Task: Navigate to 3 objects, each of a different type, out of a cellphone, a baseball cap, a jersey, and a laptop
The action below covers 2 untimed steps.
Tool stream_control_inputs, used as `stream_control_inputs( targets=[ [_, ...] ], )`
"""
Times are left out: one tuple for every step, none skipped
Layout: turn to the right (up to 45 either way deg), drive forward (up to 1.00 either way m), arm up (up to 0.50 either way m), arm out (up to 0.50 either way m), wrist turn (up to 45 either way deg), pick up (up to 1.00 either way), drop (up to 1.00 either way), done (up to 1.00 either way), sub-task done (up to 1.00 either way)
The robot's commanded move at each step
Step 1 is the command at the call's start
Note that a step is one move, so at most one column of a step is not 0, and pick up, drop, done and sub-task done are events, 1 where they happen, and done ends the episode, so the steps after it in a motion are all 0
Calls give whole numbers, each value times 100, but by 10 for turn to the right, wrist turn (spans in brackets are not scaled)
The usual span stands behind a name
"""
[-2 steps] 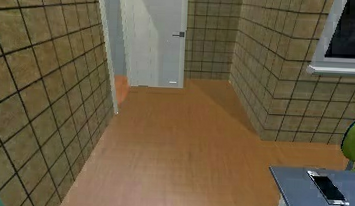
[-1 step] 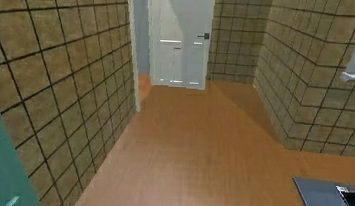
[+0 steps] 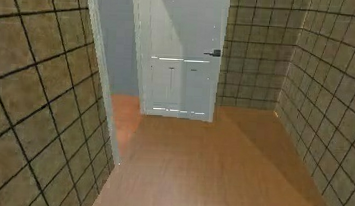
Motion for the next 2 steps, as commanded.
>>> stream_control_inputs(
  targets=[
    [0, 100, 0, 0, 0, 0, 0, 0, 0],
    [-60, 0, 0, 0, 0, 0, 0, 0, 0]
  ],
)
